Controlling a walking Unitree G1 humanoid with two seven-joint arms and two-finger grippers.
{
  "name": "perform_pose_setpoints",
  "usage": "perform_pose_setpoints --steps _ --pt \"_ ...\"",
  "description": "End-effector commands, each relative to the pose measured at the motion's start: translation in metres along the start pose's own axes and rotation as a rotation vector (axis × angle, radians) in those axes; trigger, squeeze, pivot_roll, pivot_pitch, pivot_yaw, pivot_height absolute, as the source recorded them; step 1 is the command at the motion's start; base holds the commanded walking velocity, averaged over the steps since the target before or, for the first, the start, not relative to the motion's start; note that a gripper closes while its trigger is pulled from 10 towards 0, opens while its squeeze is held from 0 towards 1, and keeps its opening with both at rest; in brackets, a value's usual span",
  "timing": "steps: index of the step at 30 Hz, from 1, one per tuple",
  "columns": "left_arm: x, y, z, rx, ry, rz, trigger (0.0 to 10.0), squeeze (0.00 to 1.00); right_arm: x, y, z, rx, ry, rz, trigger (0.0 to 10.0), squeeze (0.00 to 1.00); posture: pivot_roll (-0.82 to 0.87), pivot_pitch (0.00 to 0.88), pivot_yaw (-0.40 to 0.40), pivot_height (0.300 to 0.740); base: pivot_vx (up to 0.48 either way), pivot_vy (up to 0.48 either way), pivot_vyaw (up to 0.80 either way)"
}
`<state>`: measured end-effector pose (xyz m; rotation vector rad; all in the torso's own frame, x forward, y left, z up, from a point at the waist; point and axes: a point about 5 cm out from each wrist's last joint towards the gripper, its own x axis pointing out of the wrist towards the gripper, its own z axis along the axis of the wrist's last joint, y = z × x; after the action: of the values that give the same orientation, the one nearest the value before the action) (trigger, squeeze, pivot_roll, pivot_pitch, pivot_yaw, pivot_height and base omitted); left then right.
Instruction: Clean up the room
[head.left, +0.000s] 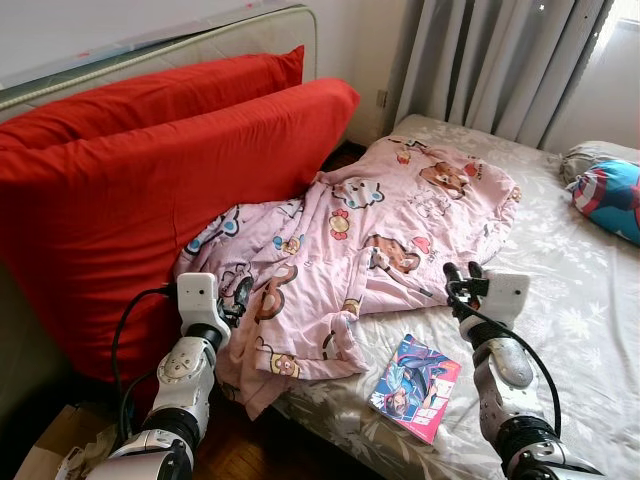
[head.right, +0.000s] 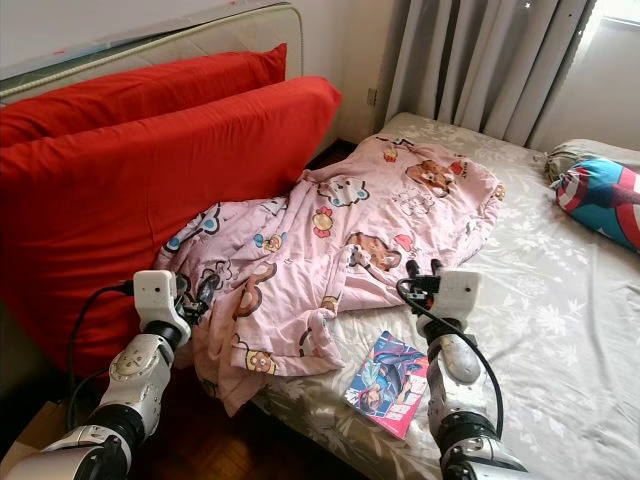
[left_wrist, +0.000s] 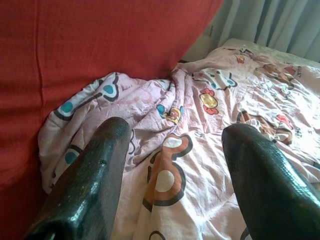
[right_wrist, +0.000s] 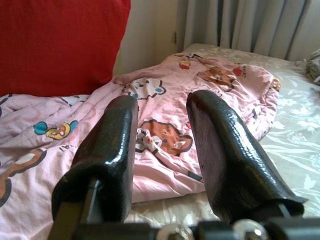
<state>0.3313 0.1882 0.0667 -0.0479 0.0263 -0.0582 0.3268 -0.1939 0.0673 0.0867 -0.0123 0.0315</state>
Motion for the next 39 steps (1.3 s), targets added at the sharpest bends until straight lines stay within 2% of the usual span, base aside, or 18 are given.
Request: perform_pose_setpoints --steps 1,6,13,23,26,30,33,39 --pt "-0.002 -0.002 -0.005 -0.005 0.02 -0.002 10.0 0.0 0.003 0.003 0.003 -0.018 -0.007 0.019 10.0 0.0 -0.05 0.0 -0.055 0.74 0.0 0.0 0.0" --pt "-0.002 -0.003 -0.005 -0.004 0.021 -0.009 10.0 0.0 0.003 0.003 0.001 -0.05 0.016 0.022 10.0 0.0 -0.05 0.0 -0.05 0.74 0.0 0.0 0.0" --pt "0.0 -0.002 -0.002 -0.006 0.016 -0.01 10.0 0.0 0.006 0.001 0.003 -0.04 0.03 0.006 10.0 0.0 -0.05 0.0 -0.046 0.74 0.0 0.0 0.0" --pt "0.005 -0.002 0.007 -0.008 -0.012 -0.013 10.0 0.0 0.008 0.0 0.003 -0.047 0.055 -0.014 10.0 0.0 -0.04 0.0 -0.048 0.671 0.0 0.0 0.0" --pt "0.004 0.001 0.005 -0.01 -0.006 -0.004 10.0 0.0 0.01 0.0 0.005 -0.001 0.048 -0.045 10.0 0.0 -0.05 0.0 -0.044 0.651 0.0 0.0 0.0" --pt "0.005 0.0 0.006 -0.005 -0.009 -0.01 10.0 0.0 0.011 0.004 0.004 -0.018 0.054 -0.029 10.0 0.0 -0.05 0.0 -0.042 0.626 0.0 0.0 0.0" --pt "0.006 0.001 0.008 0.001 -0.014 -0.013 10.0 0.0 0.011 0.004 0.005 0.035 0.036 -0.04 10.0 0.0 -0.05 0.0 -0.039 0.621 0.0 0.0 0.0" --pt "0.006 0.001 0.008 0.008 -0.011 -0.015 10.0 0.0 0.014 0.009 0.006 0.054 0.045 -0.018 10.0 0.0 -0.05 0.0 -0.034 0.621 0.0 0.0 0.0"
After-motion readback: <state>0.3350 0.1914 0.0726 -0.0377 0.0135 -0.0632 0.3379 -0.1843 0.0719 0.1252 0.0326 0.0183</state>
